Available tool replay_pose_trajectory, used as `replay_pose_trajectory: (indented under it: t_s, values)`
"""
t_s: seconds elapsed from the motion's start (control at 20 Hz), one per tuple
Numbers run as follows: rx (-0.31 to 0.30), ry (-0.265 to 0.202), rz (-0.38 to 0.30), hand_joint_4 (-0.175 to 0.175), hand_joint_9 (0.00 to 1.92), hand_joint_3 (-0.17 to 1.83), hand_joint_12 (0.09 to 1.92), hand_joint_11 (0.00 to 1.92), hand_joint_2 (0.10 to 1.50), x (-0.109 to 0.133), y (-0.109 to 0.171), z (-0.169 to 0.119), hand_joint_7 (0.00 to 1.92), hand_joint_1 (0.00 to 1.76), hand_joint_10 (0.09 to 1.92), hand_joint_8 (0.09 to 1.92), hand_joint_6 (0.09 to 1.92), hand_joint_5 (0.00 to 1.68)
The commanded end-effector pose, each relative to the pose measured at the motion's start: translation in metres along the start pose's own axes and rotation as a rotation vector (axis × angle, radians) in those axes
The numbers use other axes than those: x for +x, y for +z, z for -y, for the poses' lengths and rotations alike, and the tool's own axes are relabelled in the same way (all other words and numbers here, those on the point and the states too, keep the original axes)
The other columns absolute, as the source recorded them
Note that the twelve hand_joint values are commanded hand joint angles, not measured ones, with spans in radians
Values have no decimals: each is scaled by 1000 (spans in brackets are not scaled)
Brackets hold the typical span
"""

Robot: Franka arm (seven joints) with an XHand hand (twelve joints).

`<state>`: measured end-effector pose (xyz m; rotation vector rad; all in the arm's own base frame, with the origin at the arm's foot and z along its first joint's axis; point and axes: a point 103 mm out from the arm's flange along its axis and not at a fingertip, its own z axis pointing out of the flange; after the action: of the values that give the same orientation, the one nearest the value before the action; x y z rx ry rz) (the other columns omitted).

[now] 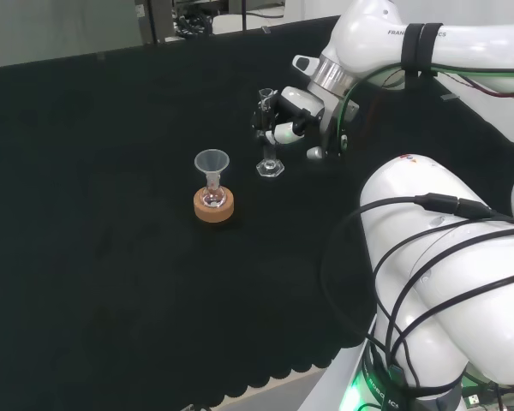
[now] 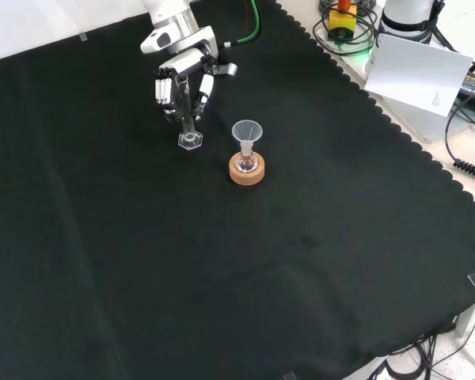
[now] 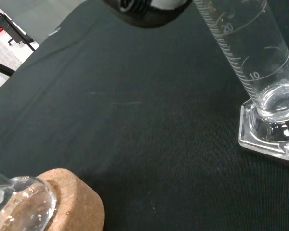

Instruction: Put the graduated cylinder back on the table.

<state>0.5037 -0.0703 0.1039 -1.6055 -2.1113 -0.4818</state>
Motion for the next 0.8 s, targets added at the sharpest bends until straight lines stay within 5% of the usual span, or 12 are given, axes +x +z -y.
replay_pose_trajectory:
  t_s: [0.05, 0.8]
  values:
    - [8, 3, -8, 24, 1303, -36, 1004, 964, 1045, -1, 1, 0, 942, 1089, 87, 525, 773, 948]
    - [72, 44, 0, -34, 1085, -175, 1230, 584, 1001, 0, -5, -3, 680, 982, 87, 592, 662, 626]
